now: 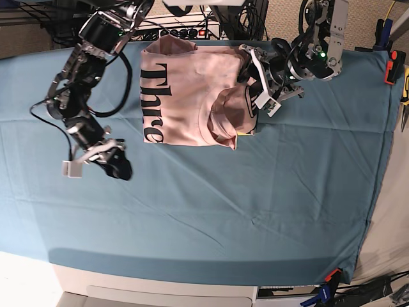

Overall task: Fold the T-shirt properly
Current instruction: 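Pull the grasped edge with the right gripper to square the fold, then grasp the shirt's side edge with the left gripper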

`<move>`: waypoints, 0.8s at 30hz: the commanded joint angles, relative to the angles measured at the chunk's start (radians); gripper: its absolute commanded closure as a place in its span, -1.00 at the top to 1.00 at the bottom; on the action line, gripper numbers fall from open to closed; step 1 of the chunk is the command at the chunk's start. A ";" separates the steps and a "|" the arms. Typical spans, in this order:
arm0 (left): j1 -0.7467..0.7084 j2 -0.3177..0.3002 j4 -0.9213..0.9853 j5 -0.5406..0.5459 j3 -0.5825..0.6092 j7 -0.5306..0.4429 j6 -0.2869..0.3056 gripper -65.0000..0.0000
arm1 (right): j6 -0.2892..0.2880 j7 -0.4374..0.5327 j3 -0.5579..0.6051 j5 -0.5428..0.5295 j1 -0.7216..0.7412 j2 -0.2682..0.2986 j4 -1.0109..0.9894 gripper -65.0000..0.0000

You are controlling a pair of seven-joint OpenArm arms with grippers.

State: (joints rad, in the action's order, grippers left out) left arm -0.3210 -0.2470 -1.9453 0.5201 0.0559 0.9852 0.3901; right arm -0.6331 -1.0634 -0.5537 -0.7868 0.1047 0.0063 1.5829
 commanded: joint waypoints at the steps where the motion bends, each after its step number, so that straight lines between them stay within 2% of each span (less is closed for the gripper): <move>1: 0.002 -0.003 -0.016 0.008 -0.003 -0.014 0.003 -0.16 | 0.007 0.004 -0.004 -0.018 0.011 0.020 -0.010 -0.31; 5: 0.003 -0.003 -0.016 0.007 -0.003 -0.014 0.003 -0.16 | 0.018 -0.041 0.032 -0.079 -0.008 0.073 -0.119 -0.31; 11: 0.003 -0.003 -0.016 0.007 -0.003 -0.014 0.003 -0.16 | 0.018 -0.061 0.114 -0.135 -0.010 0.118 -0.250 -0.31; 14: 0.002 -0.003 -0.016 0.006 -0.003 -0.014 0.003 -0.13 | 0.017 -0.090 0.134 -0.163 -0.011 0.121 -0.274 -0.31; 18: 0.002 -0.003 -0.016 -0.014 -0.003 -0.014 0.002 0.03 | 0.017 -0.111 0.173 -0.174 -0.011 0.121 -0.277 -0.31; 24: 0.002 -0.003 -0.016 -0.042 -0.004 -0.014 -0.017 0.04 | 0.017 -0.114 0.279 -0.193 -0.039 0.121 -0.277 -0.31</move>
State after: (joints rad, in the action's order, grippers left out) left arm -0.3210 -0.2470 -1.9453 0.4816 0.0559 0.9775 0.3771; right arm -0.6147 -1.1561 -0.2813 -0.9485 0.0654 0.1303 1.2987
